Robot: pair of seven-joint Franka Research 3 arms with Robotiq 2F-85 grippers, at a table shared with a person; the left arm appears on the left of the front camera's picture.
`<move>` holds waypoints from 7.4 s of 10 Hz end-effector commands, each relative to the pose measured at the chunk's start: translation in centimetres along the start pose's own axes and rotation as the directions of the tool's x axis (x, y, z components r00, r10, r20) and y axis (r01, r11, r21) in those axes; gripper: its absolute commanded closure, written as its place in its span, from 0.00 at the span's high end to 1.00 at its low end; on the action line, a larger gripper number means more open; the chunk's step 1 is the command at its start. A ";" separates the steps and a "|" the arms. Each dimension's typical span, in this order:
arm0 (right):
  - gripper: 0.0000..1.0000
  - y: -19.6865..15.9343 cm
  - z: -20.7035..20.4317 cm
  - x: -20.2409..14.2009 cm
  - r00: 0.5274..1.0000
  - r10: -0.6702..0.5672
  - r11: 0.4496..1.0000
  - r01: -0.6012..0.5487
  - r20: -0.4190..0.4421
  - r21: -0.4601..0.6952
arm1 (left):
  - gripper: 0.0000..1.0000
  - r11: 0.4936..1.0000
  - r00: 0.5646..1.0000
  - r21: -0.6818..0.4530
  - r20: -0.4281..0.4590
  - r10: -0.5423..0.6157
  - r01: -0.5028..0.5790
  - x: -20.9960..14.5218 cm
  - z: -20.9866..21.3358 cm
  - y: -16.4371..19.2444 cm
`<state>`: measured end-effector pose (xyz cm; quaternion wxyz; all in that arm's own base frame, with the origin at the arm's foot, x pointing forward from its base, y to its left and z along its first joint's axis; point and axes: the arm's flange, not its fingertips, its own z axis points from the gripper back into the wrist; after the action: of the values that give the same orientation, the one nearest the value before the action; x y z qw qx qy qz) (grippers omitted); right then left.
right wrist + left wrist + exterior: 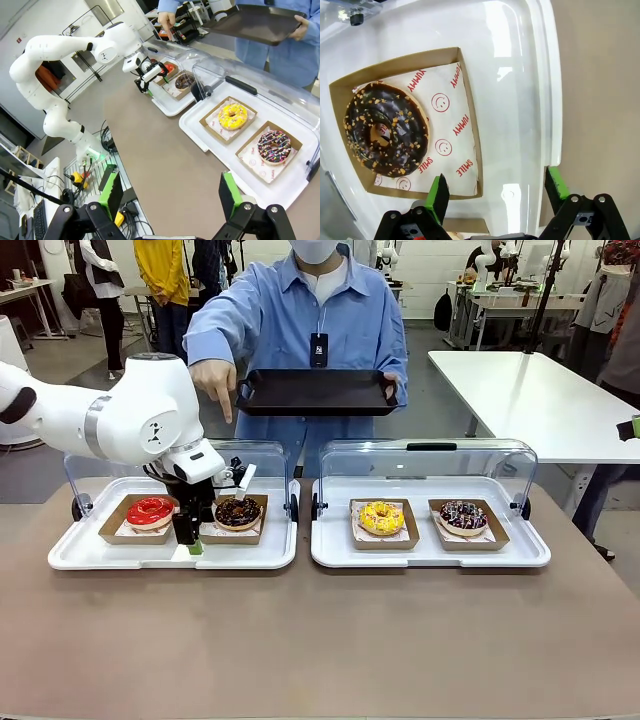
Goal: Provide the desired donut to the person.
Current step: Pick up and lift the Paper togo box containing the Donut pointed at by the person, then place the picked Paper togo box onto the Handle tray extended by the person.
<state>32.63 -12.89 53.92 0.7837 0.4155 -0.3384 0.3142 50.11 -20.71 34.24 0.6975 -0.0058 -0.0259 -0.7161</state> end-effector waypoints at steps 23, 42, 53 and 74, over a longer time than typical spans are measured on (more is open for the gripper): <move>1.00 -0.1 0.0 0.0 1.000 -0.003 1.000 0.003 -0.002 0.000 | 0.00 0.995 0.995 0.005 0.033 -0.097 0.097 0.2 4.6 -2.6; 1.00 -0.1 0.0 0.0 1.000 -0.003 1.000 0.003 -0.002 0.000 | 0.00 0.999 0.998 -0.010 0.027 -0.050 0.050 -0.8 28.8 -14.7; 1.00 -0.1 0.0 0.0 1.000 -0.003 1.000 0.003 -0.002 0.000 | 0.01 0.996 0.992 0.037 0.091 -0.088 0.085 1.6 33.8 -7.4; 1.00 -0.1 0.0 0.0 1.000 -0.003 1.000 0.003 -0.002 0.000 | 0.01 0.991 0.991 -0.014 0.042 -0.129 0.130 5.6 23.1 10.4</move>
<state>32.62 -12.90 53.93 0.7837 0.4154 -0.3385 0.3142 59.86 -26.01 58.06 0.6577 -0.0268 -0.0350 -0.7520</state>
